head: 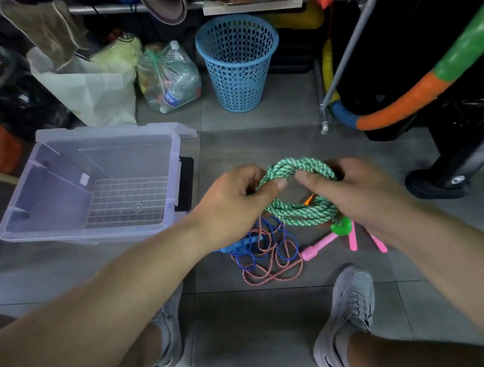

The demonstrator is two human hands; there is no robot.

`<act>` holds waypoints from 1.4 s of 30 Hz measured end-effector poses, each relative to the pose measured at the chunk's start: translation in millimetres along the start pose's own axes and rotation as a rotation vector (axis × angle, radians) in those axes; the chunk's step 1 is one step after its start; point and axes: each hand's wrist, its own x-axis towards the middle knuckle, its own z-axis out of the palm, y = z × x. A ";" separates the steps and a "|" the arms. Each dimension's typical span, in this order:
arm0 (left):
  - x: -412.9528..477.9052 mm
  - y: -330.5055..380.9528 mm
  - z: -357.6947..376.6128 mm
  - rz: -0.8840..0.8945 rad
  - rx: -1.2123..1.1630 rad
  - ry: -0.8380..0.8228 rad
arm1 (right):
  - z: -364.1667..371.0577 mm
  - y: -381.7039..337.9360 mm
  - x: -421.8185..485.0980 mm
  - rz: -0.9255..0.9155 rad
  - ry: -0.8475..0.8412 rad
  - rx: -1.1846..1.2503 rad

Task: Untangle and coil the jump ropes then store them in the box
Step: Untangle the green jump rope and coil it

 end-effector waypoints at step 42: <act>190.9 -193.2 388.6 -0.386 0.240 -0.049 | -95.6 438.5 101.5 0.360 0.279 -0.069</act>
